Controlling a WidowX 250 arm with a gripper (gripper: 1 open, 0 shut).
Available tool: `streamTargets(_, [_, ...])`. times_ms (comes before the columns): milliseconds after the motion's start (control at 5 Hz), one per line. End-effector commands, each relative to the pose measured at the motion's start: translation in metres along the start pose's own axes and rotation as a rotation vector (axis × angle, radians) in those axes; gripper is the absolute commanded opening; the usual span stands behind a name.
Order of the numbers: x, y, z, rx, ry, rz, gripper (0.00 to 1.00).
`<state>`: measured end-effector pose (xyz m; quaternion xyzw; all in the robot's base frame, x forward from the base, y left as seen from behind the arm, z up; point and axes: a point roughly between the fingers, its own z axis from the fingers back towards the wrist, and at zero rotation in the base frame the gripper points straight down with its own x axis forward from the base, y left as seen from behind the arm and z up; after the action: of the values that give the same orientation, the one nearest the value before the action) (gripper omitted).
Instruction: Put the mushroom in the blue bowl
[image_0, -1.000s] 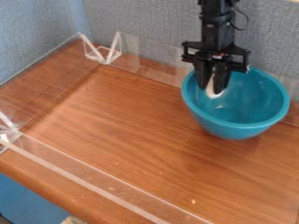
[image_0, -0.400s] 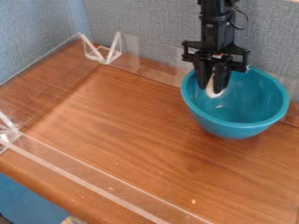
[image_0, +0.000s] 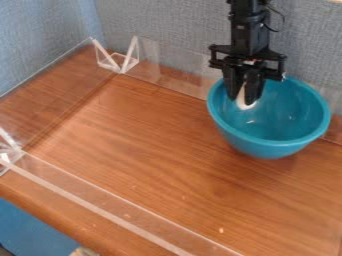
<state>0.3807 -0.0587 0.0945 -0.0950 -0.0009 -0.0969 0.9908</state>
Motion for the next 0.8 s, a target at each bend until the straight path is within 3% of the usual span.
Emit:
streamTargets(0, [0.011,-0.0082,0.0211,0.011,-0.069,-0.037,0.0])
streamTargets(600, [0.016,-0.018,0.0228,0.014,-0.075,-0.078,0.0])
